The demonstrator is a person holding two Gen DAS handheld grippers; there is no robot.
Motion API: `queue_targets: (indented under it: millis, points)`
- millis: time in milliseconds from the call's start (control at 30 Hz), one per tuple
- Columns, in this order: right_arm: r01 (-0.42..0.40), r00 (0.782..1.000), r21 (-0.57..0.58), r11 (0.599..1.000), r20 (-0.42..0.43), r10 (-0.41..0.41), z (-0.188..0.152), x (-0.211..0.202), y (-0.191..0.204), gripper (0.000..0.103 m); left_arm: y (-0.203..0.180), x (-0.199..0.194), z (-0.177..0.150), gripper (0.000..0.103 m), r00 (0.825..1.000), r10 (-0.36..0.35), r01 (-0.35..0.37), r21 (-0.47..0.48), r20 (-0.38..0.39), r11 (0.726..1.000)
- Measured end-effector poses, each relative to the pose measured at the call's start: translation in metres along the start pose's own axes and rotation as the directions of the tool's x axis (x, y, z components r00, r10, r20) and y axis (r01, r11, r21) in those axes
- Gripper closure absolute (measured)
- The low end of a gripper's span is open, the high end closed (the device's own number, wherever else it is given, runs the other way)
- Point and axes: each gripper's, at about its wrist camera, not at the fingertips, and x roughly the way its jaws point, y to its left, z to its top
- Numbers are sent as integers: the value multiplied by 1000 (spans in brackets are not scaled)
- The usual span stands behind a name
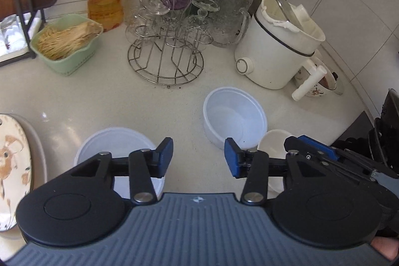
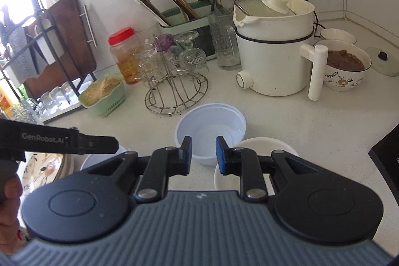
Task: Organize plates and bowls
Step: 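Move both grippers to the smaller white bowl by the rice cooker and grasp its rim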
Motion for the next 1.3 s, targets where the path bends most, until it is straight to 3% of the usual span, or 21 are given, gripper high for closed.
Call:
queue_targets:
  millis: [100, 200, 400, 667, 900, 1000, 1300]
  points:
    - [17, 1000, -21, 1000, -11, -17, 4, 14, -3, 78, 0, 23, 12, 51, 999, -10, 11, 3, -31, 1000]
    - [43, 999, -12, 999, -24, -43, 13, 30, -11, 65, -1, 44, 25, 51, 998, -28, 29, 9, -61, 1000]
    - [81, 993, 18, 997, -92, -79, 29, 68, -31, 66, 4, 76, 53, 51, 990, -49, 47, -19, -135, 999]
    - [111, 973, 77, 991, -211, -93, 33, 111, -46, 66, 0, 110, 64, 53, 969, -79, 83, 11, -236, 996]
    - [116, 958, 97, 988, -274, -85, 29, 131, -47, 77, 2, 139, 70, 74, 951, -96, 105, 16, -293, 994]
    - [113, 954, 87, 990, -288, -84, 28, 135, -45, 85, 0, 143, 74, 74, 949, -98, 111, 26, -299, 993]
    - [89, 962, 122, 988, -268, -54, 37, 124, -42, 85, 1, 123, 85, 74, 957, -119, 123, -2, -265, 992]
